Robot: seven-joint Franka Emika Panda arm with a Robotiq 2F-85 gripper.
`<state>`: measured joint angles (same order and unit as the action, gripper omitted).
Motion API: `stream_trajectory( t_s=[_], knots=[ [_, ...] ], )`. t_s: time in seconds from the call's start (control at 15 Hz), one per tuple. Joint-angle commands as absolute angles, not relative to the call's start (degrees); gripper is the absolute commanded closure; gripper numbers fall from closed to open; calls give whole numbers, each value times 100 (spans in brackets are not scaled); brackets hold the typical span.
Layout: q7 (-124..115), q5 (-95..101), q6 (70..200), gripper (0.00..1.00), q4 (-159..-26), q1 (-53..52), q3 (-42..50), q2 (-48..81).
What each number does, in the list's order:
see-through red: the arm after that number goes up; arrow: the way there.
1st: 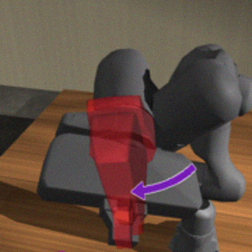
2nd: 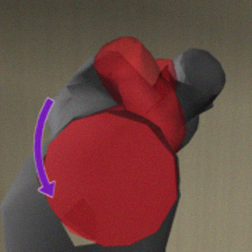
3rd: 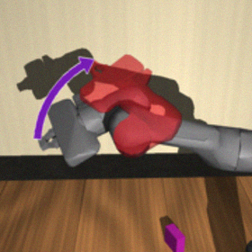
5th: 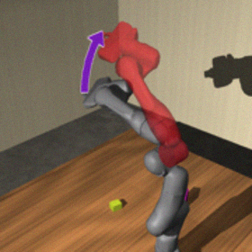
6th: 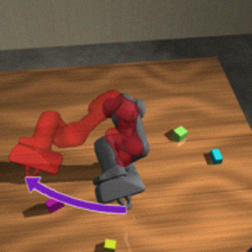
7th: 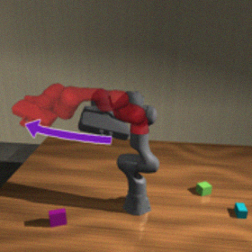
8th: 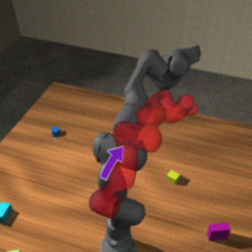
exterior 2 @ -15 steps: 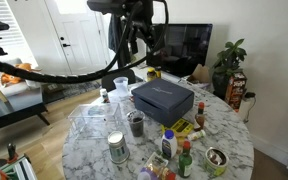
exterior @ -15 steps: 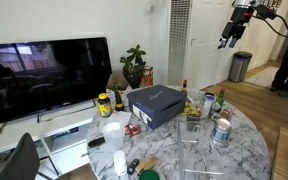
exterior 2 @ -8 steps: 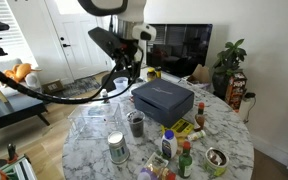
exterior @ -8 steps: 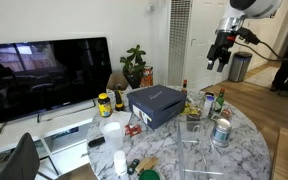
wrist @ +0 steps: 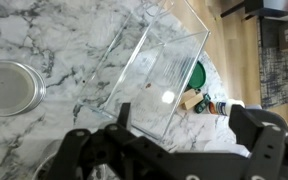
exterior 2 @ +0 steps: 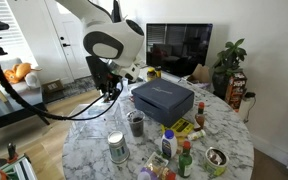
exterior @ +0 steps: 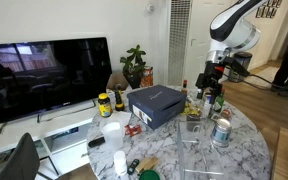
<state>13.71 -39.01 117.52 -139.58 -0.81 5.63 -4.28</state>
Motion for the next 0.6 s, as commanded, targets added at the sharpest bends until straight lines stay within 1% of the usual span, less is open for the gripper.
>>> stream_trajectory(
  t_s=[0.0,0.4,0.53],
  knots=[
    [1403,-3964,11759,0,-13951,24,457,-358],
    [1420,-4008,11764,0,-13939,29,457,-322],
    [1649,-4175,11728,0,-13993,50,477,-129]
  ],
)
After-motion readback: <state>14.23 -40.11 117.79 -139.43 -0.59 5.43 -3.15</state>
